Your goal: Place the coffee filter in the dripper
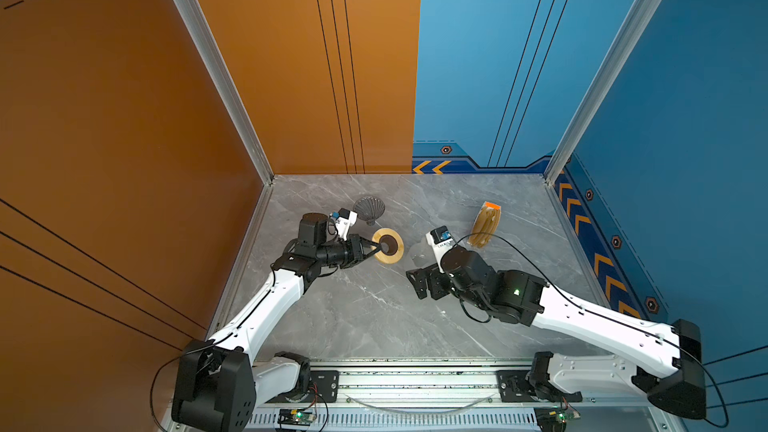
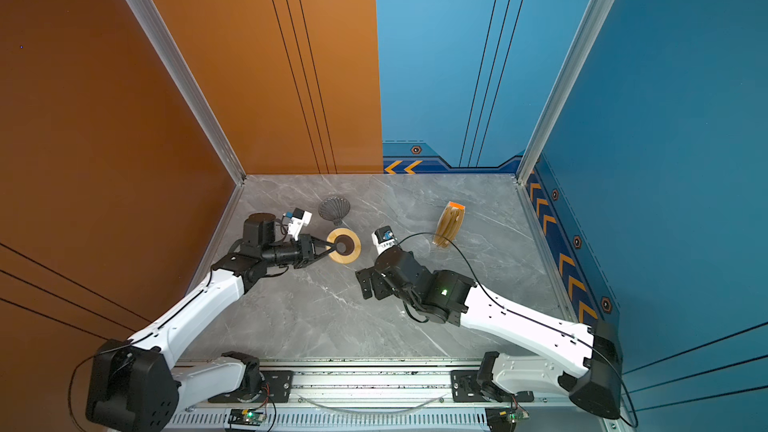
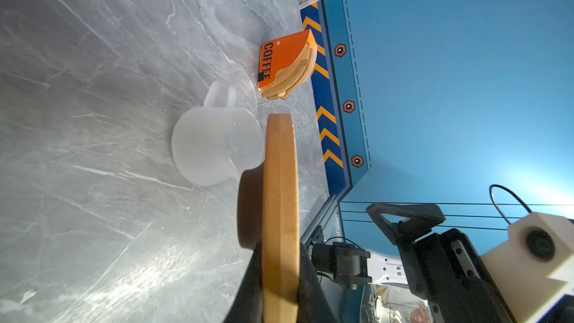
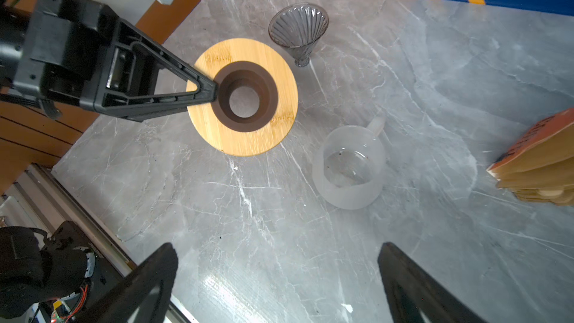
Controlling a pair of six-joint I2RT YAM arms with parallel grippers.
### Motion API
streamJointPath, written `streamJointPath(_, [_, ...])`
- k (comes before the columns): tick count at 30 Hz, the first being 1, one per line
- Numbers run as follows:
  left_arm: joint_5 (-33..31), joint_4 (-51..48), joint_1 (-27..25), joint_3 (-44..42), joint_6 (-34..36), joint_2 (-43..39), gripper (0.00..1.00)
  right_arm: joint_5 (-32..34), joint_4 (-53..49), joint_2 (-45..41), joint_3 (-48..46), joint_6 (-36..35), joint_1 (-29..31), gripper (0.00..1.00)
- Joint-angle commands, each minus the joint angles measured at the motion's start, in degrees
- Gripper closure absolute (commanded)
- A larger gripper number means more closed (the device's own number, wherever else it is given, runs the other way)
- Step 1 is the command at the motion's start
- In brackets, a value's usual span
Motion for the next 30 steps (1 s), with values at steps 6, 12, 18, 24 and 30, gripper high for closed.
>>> streamJointPath(6, [1.1,9.9,-5.8,4.3,-4.0,7.4,0.87,-11.0,-5.7,-8.6,0.4,-3.6,-12.1,0.0])
streamJointPath(12, [3.3,13.3,-8.6,7.9,-7.4,14.2,0.87,-18.1,-8.2,-12.1,0.6,-4.3,-18.6,0.0])
streamJointPath(18, [5.4,15.5,-10.3,11.1,-10.2,18.3,0.87,-20.6,-8.0,-14.6,-2.2,-5.2,-22.6,0.0])
streamJointPath(24, [6.0,15.6,-10.7,12.8,-12.6,21.6,0.87,-16.0,-6.0,-17.2,-5.3,-4.4,-22.6,0.0])
streamJointPath(30, [5.2,15.6,-11.0,12.2,-12.7,23.6,0.87,-15.7,-5.5,-16.7,-5.8,-4.1,-22.6,0.0])
